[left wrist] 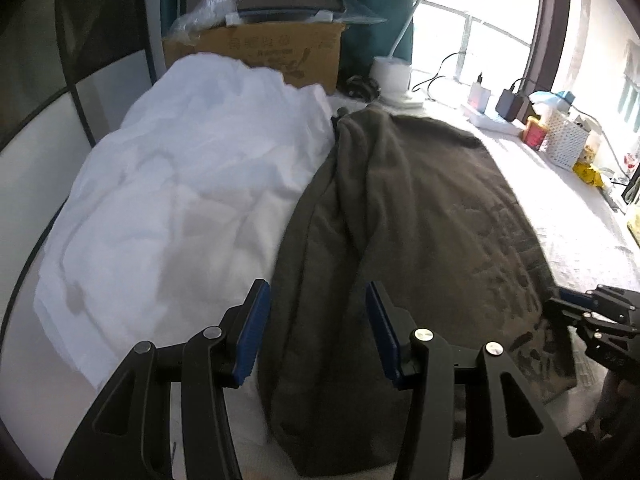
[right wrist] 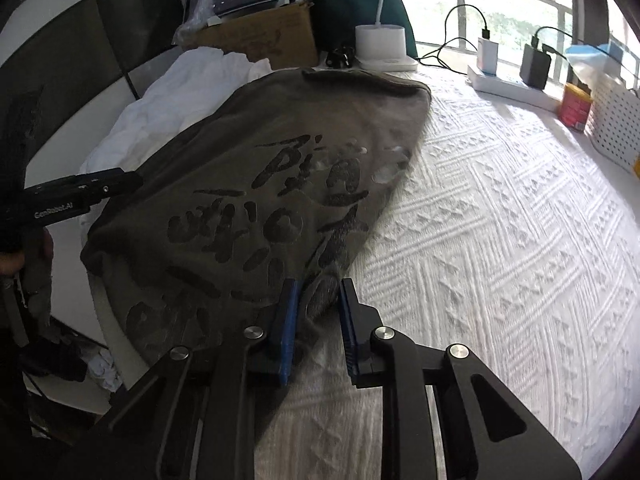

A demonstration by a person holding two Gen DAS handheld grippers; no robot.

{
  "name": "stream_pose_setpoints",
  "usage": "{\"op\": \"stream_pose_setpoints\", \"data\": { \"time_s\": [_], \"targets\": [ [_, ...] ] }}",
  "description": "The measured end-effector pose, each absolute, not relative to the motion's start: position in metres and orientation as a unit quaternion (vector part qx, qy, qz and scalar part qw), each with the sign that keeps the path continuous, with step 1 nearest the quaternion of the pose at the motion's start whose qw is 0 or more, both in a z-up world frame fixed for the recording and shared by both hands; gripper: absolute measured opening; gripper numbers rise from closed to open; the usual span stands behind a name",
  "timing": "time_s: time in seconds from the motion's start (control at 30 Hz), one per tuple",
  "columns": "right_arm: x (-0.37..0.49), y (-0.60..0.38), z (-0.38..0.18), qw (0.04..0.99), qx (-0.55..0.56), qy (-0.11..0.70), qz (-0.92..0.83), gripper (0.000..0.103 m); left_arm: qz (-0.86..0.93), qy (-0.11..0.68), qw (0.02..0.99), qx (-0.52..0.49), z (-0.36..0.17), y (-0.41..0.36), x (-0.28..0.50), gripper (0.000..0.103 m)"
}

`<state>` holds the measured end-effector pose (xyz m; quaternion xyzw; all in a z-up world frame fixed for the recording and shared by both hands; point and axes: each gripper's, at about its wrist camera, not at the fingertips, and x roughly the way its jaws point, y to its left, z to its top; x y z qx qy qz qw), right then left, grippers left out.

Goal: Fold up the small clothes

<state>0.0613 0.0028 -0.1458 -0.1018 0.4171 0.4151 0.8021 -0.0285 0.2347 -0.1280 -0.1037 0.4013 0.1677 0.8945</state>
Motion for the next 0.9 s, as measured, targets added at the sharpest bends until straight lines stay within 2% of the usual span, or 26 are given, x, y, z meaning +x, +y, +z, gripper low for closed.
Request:
{"op": "stream_pose_setpoints", "data": {
  "time_s": [0.2, 0.27, 0.33, 0.5, 0.63, 0.7, 0.77, 0.9],
  "targets": [
    [0.053, -0.013, -0.147, 0.800, -0.100, 0.418, 0.419, 0.023, 0.152, 0.391, 0.901, -0.110, -0.124, 0.205, -0.040, 0.052],
    [0.051, -0.021, -0.147, 0.802, -0.096, 0.417, 0.417, 0.029, 0.147, 0.394, 0.900, -0.111, -0.126, 0.197, -0.043, 0.052],
    [0.048, -0.029, -0.146, 0.804, -0.092, 0.415, 0.416, 0.047, 0.144, 0.395, 0.901, -0.109, -0.128, 0.188, -0.046, 0.052],
    [0.043, -0.053, -0.145, 0.816, -0.081, 0.408, 0.401, 0.057, 0.138, 0.395, 0.902, -0.108, -0.129, 0.171, -0.047, 0.053],
    [0.044, -0.073, -0.143, 0.828, -0.065, 0.404, 0.383, 0.058, 0.119, 0.392, 0.908, -0.091, -0.125, 0.153, -0.044, 0.055],
    [0.044, -0.085, -0.142, 0.833, -0.062, 0.401, 0.377, 0.058, 0.116, 0.387, 0.911, -0.084, -0.123, 0.146, -0.043, 0.064],
    [0.044, -0.096, -0.141, 0.837, -0.059, 0.398, 0.370, 0.058, 0.111, 0.383, 0.914, -0.082, -0.122, 0.138, -0.040, 0.068],
    [0.046, -0.122, -0.140, 0.847, -0.045, 0.396, 0.352, 0.059, 0.104, 0.390, 0.912, -0.076, -0.124, 0.124, -0.032, 0.069]
  ]
}}
